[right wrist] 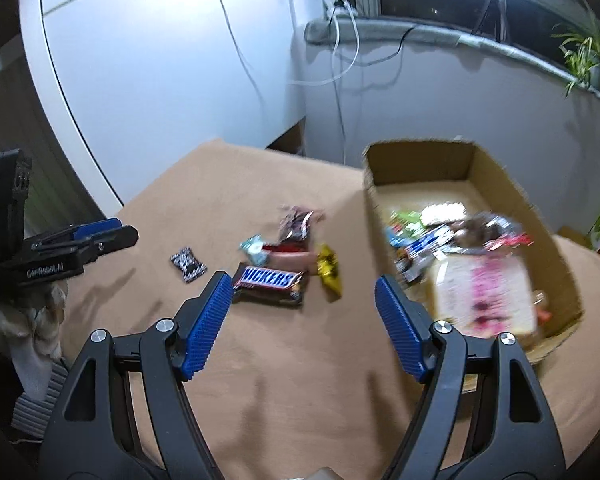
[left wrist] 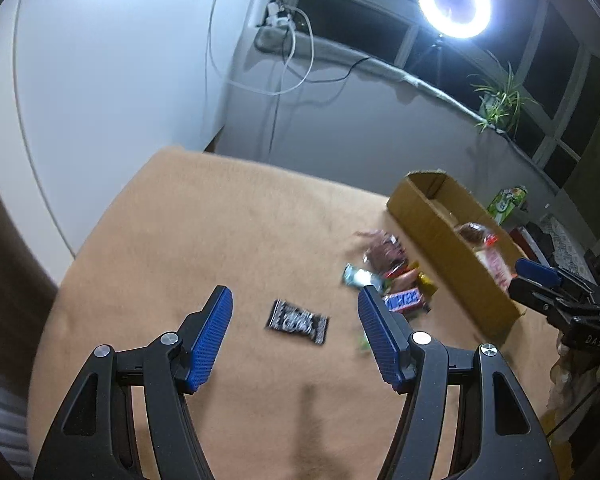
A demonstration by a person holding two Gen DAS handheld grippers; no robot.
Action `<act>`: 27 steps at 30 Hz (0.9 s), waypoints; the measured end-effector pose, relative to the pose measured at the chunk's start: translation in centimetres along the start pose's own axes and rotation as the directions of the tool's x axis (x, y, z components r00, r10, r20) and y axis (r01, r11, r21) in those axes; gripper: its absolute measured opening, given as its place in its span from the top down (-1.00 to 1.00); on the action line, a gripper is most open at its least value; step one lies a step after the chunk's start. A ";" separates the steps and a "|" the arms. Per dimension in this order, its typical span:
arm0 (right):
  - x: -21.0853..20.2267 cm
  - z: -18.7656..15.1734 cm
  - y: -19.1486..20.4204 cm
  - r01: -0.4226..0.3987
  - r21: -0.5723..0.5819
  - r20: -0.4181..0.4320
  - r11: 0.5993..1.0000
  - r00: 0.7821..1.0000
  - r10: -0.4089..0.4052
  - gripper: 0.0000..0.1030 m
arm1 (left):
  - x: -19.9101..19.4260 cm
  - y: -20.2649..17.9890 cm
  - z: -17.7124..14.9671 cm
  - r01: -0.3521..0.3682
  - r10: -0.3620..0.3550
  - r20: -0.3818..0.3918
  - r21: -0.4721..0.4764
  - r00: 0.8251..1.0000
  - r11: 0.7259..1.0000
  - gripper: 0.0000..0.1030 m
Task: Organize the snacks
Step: 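Move both tools back toward the Snickers bar and black candy packet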
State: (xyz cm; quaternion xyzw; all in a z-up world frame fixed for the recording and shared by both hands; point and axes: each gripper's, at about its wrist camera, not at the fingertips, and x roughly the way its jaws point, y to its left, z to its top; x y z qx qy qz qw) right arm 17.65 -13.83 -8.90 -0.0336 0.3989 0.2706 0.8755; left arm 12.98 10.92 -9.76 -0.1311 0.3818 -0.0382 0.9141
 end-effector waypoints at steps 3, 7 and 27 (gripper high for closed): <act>2.1 -0.7 0.9 0.001 0.007 -0.037 1.000 0.999 -0.001 -0.49 | 1.0 -0.4 -1.0 -0.007 0.008 -0.017 0.036 1.000 0.999 -0.26; 4.6 -1.2 1.2 0.039 0.023 -0.071 0.999 0.997 -0.037 -0.49 | 2.7 -1.1 -1.7 -0.020 0.024 -0.044 0.089 0.999 0.996 -0.26; 10.6 -0.8 2.8 0.095 0.062 -0.140 0.994 0.986 -0.086 -0.72 | 7.6 -2.2 -2.6 -0.078 0.109 -0.107 0.262 0.988 0.962 -0.26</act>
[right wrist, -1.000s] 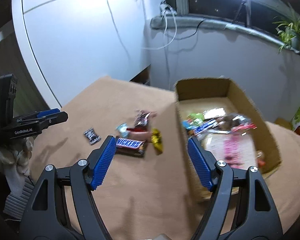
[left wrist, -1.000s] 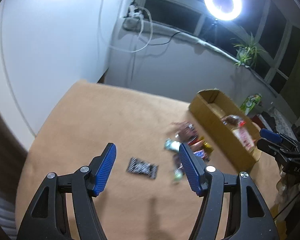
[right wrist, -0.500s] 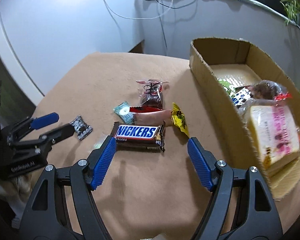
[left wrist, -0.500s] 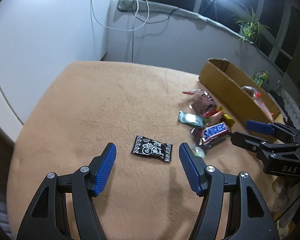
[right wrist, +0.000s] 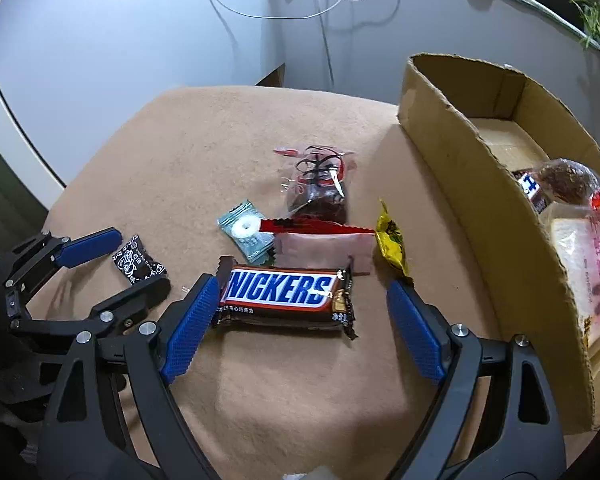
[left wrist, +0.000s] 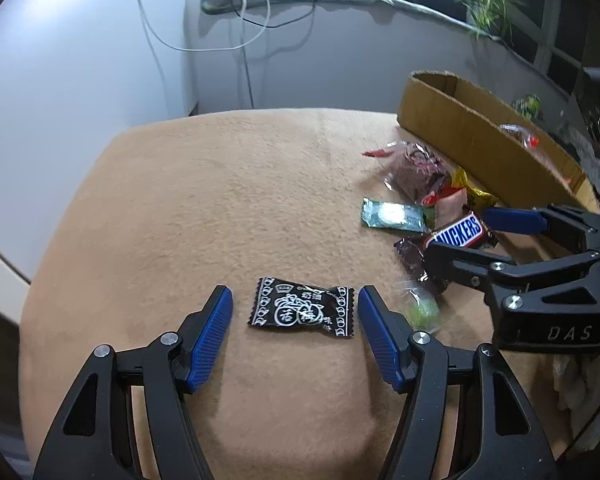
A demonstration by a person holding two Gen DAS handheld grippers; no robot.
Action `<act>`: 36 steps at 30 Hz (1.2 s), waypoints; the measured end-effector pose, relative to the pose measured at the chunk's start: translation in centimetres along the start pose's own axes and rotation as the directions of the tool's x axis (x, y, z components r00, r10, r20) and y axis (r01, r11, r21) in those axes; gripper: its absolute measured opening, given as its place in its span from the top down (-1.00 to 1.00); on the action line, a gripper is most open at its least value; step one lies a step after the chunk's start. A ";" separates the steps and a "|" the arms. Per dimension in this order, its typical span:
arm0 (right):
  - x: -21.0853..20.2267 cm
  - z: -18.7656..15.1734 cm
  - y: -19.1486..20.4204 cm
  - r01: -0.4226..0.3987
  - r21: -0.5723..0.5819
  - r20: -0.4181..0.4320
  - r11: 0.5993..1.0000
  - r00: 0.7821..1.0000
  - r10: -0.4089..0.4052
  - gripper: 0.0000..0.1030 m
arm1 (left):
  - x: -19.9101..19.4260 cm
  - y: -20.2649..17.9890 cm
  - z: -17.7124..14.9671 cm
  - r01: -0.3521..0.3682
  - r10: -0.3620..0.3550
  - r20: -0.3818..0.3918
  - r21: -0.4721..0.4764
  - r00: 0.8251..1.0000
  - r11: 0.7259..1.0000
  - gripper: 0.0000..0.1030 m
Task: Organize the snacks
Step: 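Move both tools back toward the Snickers bar and black candy packet, then grasp the Snickers bar with the right tool while the left tool grasps the black candy packet, then carry the Snickers bar and black packet into the box and open both tools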
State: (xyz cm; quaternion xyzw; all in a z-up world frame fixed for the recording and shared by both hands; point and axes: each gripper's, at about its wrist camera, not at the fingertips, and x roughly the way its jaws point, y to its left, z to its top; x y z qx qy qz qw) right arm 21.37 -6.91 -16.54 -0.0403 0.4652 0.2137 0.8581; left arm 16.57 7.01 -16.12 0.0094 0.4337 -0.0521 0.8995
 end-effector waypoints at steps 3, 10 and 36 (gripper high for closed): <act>0.2 0.1 0.0 -0.005 0.002 -0.005 1.000 1.000 0.005 -0.72 | 0.2 -0.1 0.0 -0.004 0.004 -0.005 0.009 1.000 1.000 -0.24; 0.0 0.1 0.7 -0.001 -0.035 -0.006 0.999 1.000 0.000 -0.32 | 0.2 -0.2 -0.1 0.009 -0.009 0.000 0.015 1.000 1.000 0.16; -4.0 -0.8 -1.2 -0.074 0.023 0.078 0.997 0.994 0.072 -0.08 | -2.4 1.6 -0.4 0.072 -0.066 0.069 -0.100 0.995 0.992 0.82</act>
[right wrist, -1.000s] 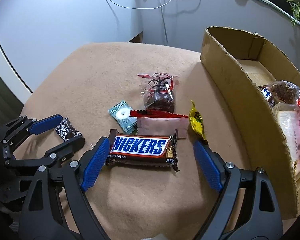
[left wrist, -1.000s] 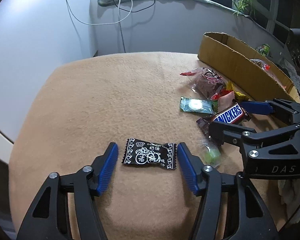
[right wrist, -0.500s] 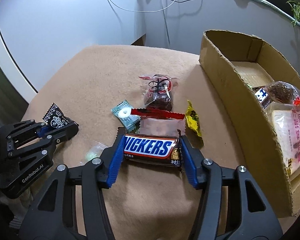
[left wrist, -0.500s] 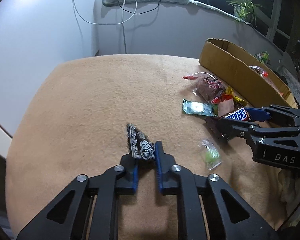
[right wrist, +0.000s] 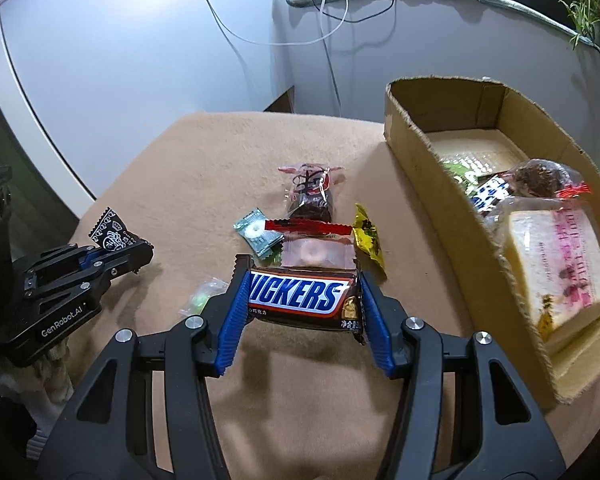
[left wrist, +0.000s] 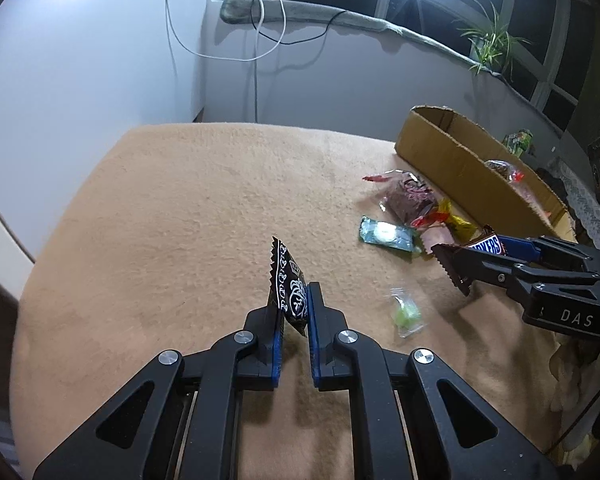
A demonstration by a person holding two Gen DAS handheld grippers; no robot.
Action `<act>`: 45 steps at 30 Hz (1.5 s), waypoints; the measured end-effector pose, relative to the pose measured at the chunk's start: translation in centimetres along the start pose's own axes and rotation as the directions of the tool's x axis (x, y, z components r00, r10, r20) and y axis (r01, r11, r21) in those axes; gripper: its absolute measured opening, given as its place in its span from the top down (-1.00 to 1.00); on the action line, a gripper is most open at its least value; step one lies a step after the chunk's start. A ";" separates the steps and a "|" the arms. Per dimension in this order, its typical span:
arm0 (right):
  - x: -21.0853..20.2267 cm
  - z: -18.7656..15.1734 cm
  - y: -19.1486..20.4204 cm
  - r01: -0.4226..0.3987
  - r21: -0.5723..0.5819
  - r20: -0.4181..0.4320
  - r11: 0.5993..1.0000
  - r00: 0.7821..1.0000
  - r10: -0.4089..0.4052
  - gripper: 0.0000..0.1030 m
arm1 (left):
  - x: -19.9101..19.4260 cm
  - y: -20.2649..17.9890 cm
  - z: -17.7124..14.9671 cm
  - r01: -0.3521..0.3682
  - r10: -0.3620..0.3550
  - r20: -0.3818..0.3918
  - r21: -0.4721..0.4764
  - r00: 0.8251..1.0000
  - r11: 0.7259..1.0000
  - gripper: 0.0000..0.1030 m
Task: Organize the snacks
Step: 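Carry the Snickers bar and black packet into the box and open both tools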
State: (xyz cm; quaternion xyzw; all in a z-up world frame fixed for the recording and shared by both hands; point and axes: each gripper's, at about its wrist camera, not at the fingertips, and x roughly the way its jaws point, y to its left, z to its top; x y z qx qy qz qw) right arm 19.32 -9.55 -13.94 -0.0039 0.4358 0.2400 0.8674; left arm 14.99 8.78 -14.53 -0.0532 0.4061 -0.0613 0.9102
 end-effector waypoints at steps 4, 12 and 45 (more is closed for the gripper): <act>-1.6 -0.1 -0.3 -0.006 0.003 0.021 1.000 1.000 0.006 -0.08 | -0.9 -0.3 0.3 0.012 -0.012 0.019 -0.004 1.000 1.000 0.82; -5.2 0.0 -2.2 -0.015 0.021 0.077 1.000 0.997 0.014 -0.08 | -2.5 -1.9 1.4 0.055 -0.055 0.059 -0.003 0.997 0.998 0.82; -10.1 1.2 -18.7 0.140 0.185 0.131 0.973 0.977 -0.166 -0.08 | 2.9 -17.0 11.6 0.194 -0.207 0.078 0.149 0.975 0.970 0.82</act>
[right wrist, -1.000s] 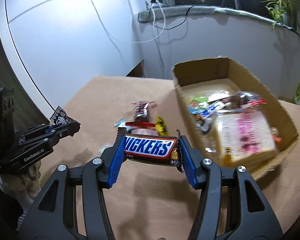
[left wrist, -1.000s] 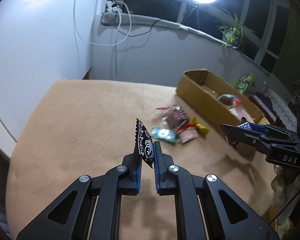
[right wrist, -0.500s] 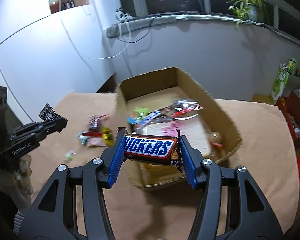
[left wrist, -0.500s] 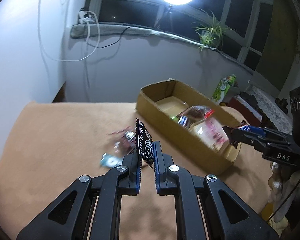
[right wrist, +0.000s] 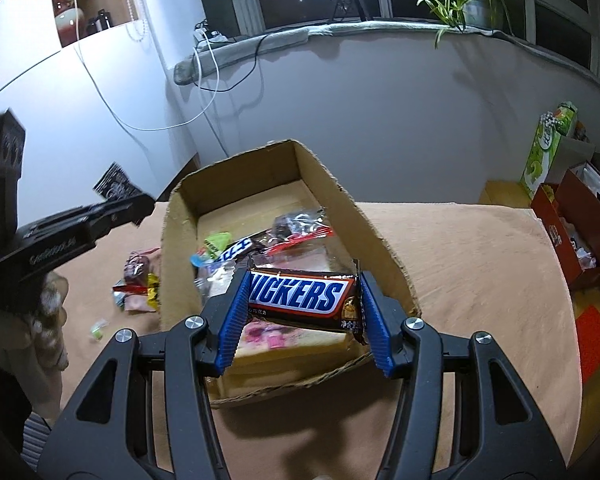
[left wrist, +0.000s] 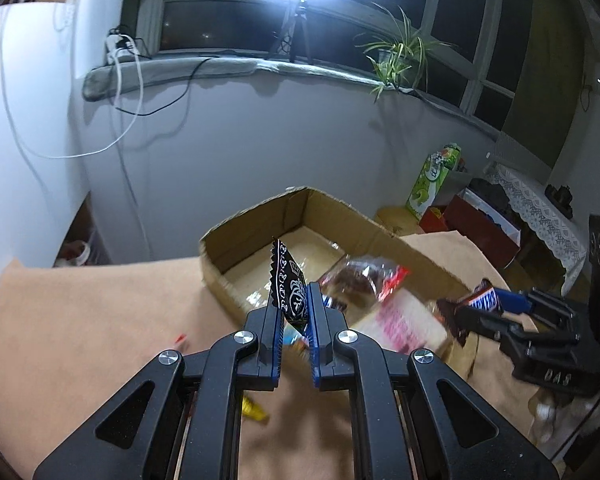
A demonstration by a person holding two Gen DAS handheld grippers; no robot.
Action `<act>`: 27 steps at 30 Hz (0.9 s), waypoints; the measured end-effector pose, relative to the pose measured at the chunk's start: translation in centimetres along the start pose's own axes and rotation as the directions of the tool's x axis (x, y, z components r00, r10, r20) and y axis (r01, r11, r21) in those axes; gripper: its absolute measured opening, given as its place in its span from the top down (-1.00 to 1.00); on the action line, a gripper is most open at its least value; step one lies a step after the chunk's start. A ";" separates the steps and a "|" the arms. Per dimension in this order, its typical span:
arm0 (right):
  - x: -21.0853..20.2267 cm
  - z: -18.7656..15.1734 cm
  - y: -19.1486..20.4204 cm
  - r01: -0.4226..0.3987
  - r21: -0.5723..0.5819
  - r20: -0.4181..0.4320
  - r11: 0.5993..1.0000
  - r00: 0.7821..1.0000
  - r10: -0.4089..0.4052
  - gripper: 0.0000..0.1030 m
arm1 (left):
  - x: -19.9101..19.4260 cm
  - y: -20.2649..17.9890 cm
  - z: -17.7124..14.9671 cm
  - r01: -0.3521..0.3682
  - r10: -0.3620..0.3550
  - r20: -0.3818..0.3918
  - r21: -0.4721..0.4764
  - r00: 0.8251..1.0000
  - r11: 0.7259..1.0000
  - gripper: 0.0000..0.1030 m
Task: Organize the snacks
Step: 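Carry the Snickers bar and black packet into the box and open both tools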
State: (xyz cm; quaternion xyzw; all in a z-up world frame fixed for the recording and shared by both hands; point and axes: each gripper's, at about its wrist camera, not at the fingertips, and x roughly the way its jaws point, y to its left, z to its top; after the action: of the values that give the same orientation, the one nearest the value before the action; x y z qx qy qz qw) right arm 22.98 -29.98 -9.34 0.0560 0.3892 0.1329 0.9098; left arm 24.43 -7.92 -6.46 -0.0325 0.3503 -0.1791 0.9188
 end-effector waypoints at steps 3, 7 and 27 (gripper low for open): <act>0.5 -0.1 -0.4 -0.004 0.009 -0.009 1.000 1.000 0.005 -0.08 | 1.5 -0.4 0.8 0.006 -0.006 -0.018 0.004 1.000 1.000 0.82; 1.2 -0.1 -0.4 -0.007 0.007 -0.018 1.000 1.000 0.007 -0.08 | 3.3 -0.7 1.3 0.009 -0.009 -0.044 -0.001 0.999 1.000 0.82; 1.3 0.0 0.5 0.030 -0.046 -0.003 0.998 1.000 -0.030 -0.48 | 5.9 -0.9 2.1 -0.011 0.009 -0.087 -0.025 0.996 1.000 0.05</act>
State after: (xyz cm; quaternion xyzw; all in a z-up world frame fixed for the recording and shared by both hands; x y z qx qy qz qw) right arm 23.77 -29.07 -10.14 0.0288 0.3886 0.1282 0.9120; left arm 29.56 -11.00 -8.40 -0.0348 0.3924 -0.1711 0.9031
